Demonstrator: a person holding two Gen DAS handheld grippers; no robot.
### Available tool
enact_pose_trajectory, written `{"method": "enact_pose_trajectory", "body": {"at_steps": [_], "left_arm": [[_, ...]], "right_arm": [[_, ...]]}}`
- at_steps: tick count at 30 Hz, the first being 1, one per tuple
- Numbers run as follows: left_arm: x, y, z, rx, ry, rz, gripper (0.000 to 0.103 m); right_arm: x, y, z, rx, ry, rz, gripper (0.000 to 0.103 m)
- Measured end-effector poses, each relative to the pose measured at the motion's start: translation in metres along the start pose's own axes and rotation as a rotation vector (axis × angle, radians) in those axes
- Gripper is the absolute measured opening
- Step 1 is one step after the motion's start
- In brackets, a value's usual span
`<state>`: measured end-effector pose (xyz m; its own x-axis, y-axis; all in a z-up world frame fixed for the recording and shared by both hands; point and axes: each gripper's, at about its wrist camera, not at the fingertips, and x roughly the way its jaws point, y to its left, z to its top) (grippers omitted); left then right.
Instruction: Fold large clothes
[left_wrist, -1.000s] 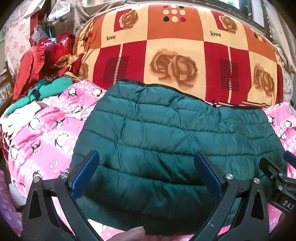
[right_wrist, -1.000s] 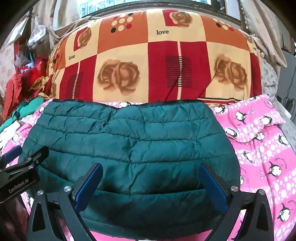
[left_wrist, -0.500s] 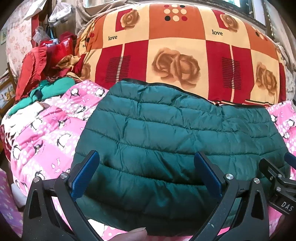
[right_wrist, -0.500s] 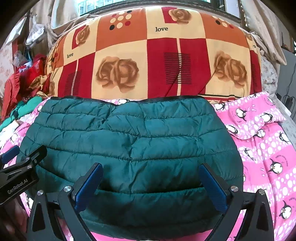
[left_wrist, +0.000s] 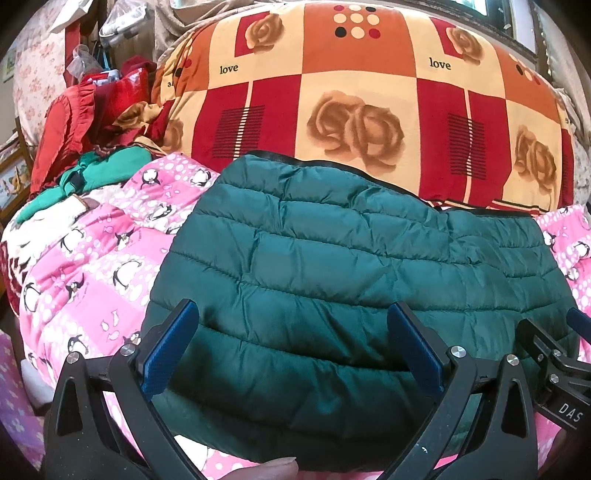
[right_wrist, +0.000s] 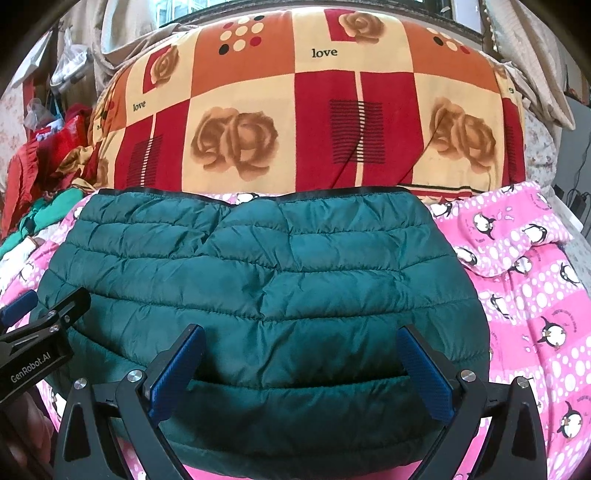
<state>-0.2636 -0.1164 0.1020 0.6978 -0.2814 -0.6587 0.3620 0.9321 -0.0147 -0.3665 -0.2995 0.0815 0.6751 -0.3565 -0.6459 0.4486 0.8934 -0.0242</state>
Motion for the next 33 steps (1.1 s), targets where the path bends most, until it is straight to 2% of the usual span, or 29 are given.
{"method": "enact_pose_trajectory", "body": {"at_steps": [33], "left_arm": [[0.0019, 0.0040, 0.0041, 0.017, 0.001, 0.012, 0.102]], "right_arm": [[0.0077, 0.0061, 0.0044, -0.007, -0.002, 0.003, 0.102]]}}
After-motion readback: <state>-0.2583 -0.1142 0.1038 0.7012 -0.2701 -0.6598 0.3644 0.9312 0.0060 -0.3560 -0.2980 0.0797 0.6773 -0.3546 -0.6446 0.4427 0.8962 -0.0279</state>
